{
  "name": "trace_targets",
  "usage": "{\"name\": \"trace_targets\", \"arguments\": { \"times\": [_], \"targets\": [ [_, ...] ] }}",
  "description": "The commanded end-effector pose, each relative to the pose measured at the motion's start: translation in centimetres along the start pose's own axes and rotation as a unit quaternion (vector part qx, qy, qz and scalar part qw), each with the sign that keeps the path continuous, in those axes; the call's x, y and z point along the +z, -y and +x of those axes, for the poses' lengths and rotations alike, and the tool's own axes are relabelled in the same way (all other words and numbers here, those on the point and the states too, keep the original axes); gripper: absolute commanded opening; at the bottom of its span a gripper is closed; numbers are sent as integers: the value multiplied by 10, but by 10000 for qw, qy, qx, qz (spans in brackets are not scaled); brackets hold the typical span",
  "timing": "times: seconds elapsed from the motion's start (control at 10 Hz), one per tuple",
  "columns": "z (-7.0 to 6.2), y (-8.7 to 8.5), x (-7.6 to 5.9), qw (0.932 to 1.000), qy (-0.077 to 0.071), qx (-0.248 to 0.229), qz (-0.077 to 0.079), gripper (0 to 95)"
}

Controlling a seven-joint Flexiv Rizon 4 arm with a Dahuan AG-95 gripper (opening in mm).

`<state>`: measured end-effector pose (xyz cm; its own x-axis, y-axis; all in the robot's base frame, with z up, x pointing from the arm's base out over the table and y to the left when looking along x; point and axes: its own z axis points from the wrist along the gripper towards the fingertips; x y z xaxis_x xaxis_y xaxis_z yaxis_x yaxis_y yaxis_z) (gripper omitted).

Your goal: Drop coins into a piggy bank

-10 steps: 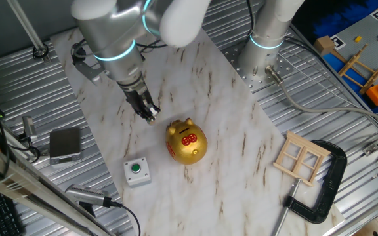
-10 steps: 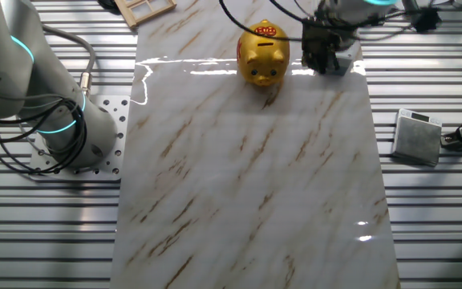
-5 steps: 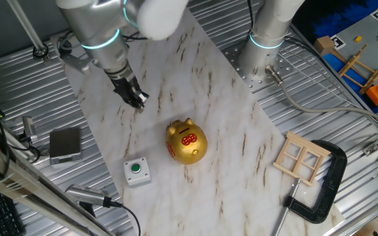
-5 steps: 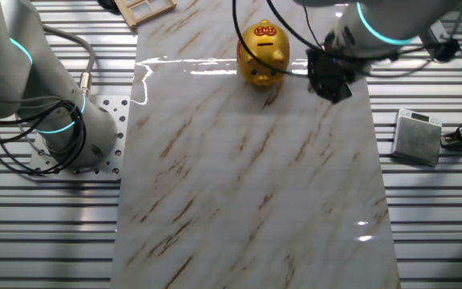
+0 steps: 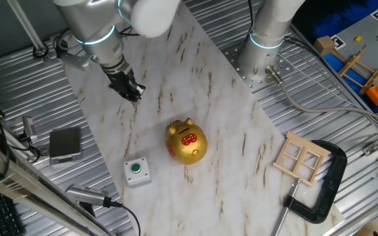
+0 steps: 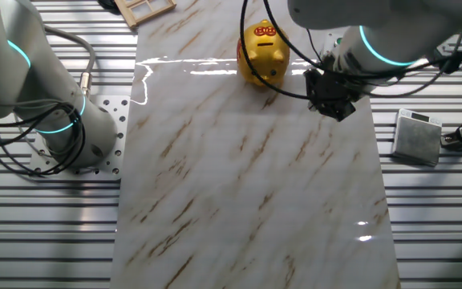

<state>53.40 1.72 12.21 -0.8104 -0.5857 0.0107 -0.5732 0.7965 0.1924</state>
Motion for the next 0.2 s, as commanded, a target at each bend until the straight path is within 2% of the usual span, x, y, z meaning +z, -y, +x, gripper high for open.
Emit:
{"name": "trace_targets", "arguments": {
  "times": [0.1,0.2],
  "targets": [
    [1,0,0,10000,6,-58,-5,0],
    [1,0,0,10000,7,-77,-6,0]
  ]
}}
